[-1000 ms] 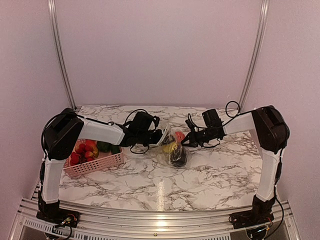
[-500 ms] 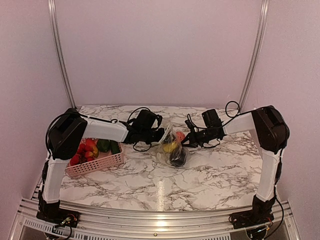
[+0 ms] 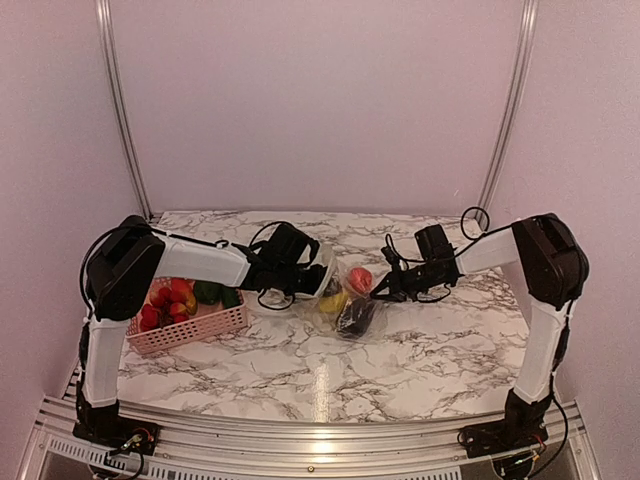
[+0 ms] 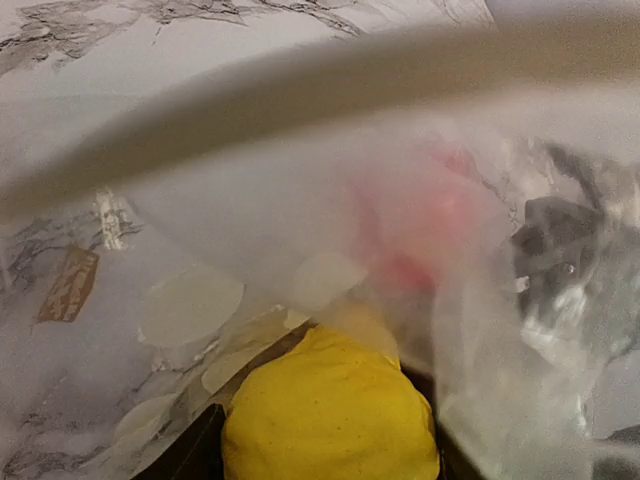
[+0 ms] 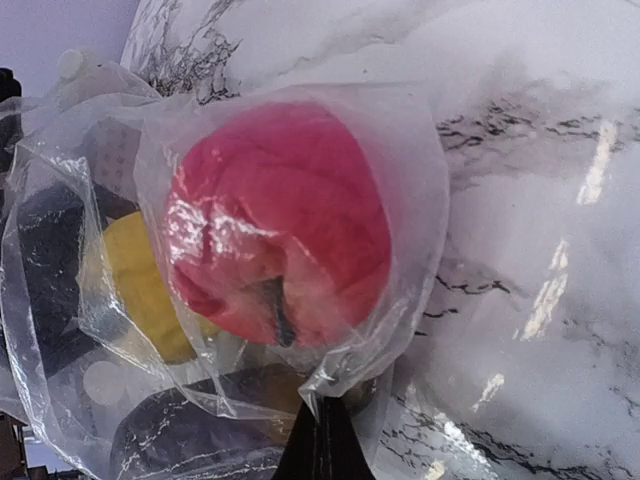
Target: Open the zip-top bag and remove the fake food
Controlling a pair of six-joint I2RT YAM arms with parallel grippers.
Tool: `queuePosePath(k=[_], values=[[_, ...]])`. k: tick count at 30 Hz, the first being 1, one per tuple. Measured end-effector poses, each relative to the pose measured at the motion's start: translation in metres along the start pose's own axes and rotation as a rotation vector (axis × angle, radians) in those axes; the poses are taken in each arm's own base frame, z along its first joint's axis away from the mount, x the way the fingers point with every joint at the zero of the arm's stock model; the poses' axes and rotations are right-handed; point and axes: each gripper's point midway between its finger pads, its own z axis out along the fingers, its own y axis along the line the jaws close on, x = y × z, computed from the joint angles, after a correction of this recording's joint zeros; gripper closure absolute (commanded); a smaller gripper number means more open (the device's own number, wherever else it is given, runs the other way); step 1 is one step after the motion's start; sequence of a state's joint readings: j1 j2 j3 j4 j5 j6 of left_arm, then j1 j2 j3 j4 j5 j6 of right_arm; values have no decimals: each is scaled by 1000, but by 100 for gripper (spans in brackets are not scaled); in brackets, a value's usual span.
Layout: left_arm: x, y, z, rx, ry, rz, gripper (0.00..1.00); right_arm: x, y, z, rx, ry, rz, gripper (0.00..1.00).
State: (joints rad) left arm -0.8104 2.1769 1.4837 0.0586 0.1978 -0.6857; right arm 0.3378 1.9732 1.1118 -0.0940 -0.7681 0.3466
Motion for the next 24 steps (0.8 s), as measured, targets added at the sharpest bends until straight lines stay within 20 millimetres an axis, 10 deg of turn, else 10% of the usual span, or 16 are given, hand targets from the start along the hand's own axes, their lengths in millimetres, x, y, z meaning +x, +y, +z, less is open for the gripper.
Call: queuePosePath(k=[15,24], values=[[-30,-16,-97,-6,-148,-5,49,8,-29,-21,42,-9,73,100],[-53,11,-167,-54,-255,-69,48,8,-29,-21,43,-10,67,100]])
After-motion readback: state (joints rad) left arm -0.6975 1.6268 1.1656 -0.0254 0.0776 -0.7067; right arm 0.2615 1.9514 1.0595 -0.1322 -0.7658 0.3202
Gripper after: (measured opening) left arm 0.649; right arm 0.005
